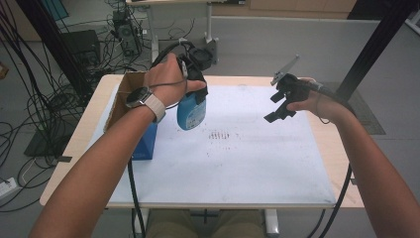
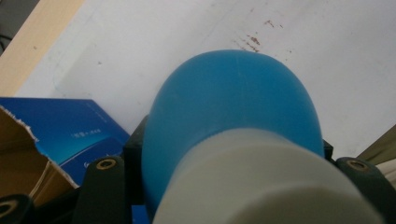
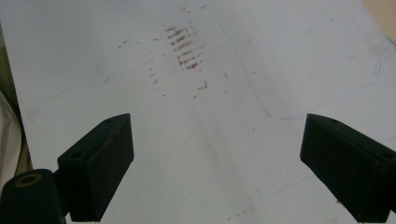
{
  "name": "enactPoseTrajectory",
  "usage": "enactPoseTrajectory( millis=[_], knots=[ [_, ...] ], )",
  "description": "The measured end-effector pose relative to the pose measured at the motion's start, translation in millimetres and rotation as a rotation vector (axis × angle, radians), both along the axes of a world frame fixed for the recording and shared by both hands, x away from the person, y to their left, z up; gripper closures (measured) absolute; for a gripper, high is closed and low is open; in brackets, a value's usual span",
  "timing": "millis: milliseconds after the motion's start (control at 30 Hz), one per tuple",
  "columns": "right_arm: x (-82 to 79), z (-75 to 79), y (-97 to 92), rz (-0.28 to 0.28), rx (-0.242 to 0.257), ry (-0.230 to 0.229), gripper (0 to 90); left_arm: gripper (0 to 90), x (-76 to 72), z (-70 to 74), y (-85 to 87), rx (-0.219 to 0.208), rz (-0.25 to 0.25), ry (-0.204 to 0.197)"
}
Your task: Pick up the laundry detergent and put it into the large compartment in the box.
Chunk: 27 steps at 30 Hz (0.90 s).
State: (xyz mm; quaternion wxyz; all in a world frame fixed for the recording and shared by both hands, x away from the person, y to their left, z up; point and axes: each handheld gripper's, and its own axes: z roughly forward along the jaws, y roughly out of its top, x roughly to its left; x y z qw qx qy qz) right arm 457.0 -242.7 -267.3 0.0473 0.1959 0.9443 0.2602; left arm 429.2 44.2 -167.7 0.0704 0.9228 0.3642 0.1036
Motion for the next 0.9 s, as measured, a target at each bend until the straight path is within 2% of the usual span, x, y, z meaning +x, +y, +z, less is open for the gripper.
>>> enactPoseTrajectory(
  millis=[100, 233, 433, 633, 900],
  knots=[
    [0.4, 0.8, 0.3, 0.000, -0.003, -0.004, 9.5, 40.0, -0.1, 8.0, 3.1, -0.022, 0.048, -0.011],
    [0.8, 0.8, -0.2, -0.003, -0.006, -0.005, 9.6, 40.0, -1.0, 18.3, 6.6, -0.043, 0.079, -0.022],
    [0.2, 2.4, 2.1, 0.003, -0.006, -0.010, 9.6, 40.0, -3.1, 31.0, 7.7, -0.050, 0.124, -0.037],
    [-0.7, 5.8, 1.5, 0.000, -0.006, -0.019, 9.7, 40.0, -3.7, 33.4, 9.0, -0.063, 0.170, -0.030],
    [-1.7, 6.7, -0.7, -0.001, -0.007, -0.020, 9.7, 40.1, -1.9, 36.4, 17.2, -0.062, 0.250, -0.002]
  ],
)
